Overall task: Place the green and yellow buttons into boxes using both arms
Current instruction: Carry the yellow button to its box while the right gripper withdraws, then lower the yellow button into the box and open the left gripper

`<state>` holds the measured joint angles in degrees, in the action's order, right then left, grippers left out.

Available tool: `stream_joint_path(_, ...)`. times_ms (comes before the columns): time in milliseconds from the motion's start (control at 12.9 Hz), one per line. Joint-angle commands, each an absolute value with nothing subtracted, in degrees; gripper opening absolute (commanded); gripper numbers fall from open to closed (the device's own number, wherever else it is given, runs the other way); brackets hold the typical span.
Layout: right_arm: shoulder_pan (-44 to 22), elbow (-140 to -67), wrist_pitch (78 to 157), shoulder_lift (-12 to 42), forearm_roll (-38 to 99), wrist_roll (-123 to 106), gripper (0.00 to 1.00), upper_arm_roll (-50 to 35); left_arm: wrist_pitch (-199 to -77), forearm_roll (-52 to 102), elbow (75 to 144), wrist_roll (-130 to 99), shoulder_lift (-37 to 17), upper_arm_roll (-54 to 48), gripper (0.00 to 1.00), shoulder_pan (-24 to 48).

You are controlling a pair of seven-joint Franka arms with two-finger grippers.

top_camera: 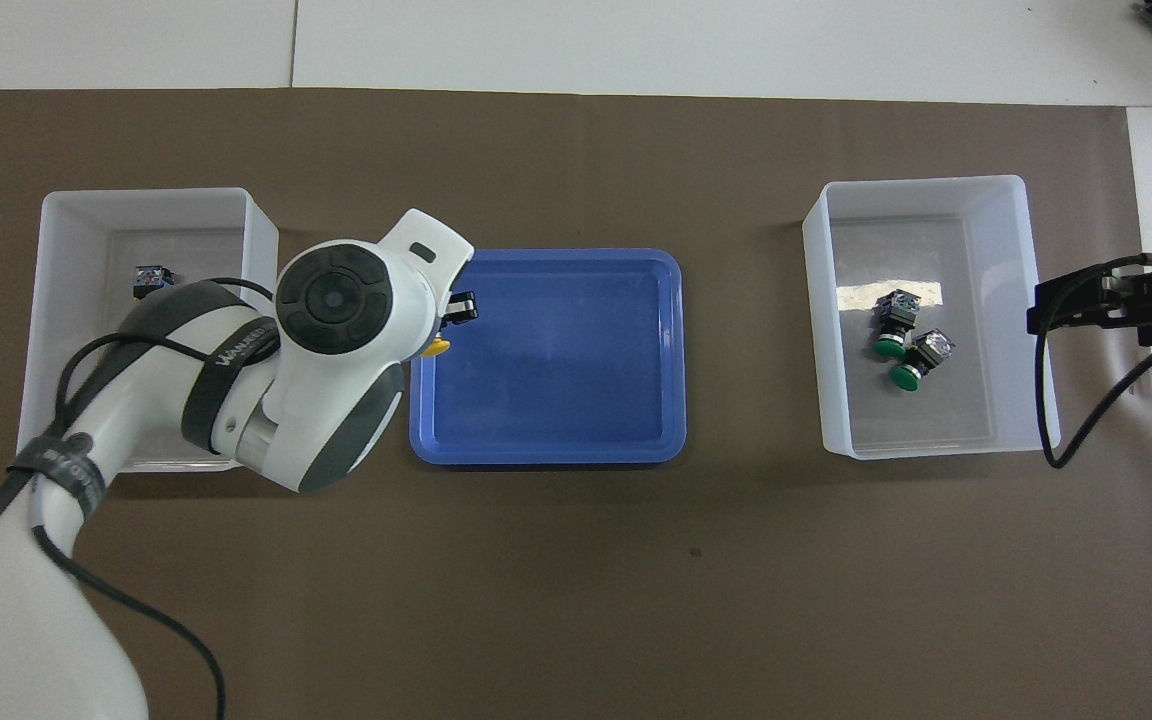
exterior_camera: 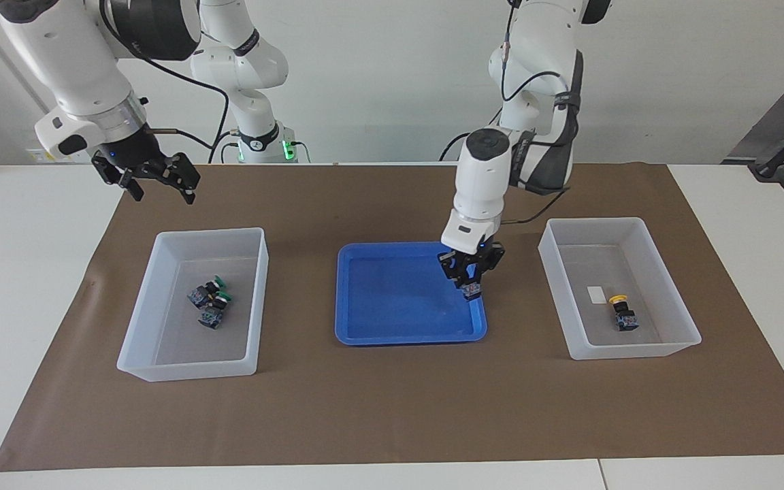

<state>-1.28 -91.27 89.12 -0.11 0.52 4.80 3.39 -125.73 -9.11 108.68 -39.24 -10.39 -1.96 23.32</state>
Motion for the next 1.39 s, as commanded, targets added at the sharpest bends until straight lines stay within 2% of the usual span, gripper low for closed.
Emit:
stream_joint_path(0, 0.79, -91.23, 85.70, -1.76, -0.61, 0.80, 1.00, 2.99, -121.56, -10.28, 111.89, -33.60, -5.02, -2.46, 0.00, 16.38)
stream_joint_path(232, 1.23, -91.58, 86.04, -2.46, -1.66, 1.05, 1.00, 2.99, -125.13, -10.20, 111.44, -22.72, -5.27, -2.46, 0.00, 8.64)
stream_joint_path(541, 1.49, -91.58, 86.04, -2.46, -1.67, 1.32, 1.00, 2.99, -145.59, -9.67, 117.84, -10.03, -5.97, -2.64, 0.00, 0.11)
stream_joint_path(927, 1.41, -91.67, 86.04, -2.90, -1.67, 1.58, 1.00, 2.99, -157.74, -9.67, 119.26, -4.92, -13.00, -2.55, 0.02, -2.64)
stream_joint_path(1004, 1.41, -91.67, 86.04, -2.90, -1.67, 1.50, 1.00, 2.90, -159.16, -9.67, 120.57, -4.83, -13.36, -2.55, 0.15, -2.64)
stream_joint_path(1236, 0.88, -91.41, 86.39, -2.81, -1.76, 0.71, 1.00, 3.60, -159.79, -9.67, 122.08, -2.81, -13.36, -2.55, 0.66, -2.72)
stream_joint_path(1313, 0.44, -91.41, 86.40, -2.81, -1.76, 0.53, 1.00, 4.65, -159.44, -9.67, 122.08, -2.73, -13.36, -2.55, 0.79, -2.72)
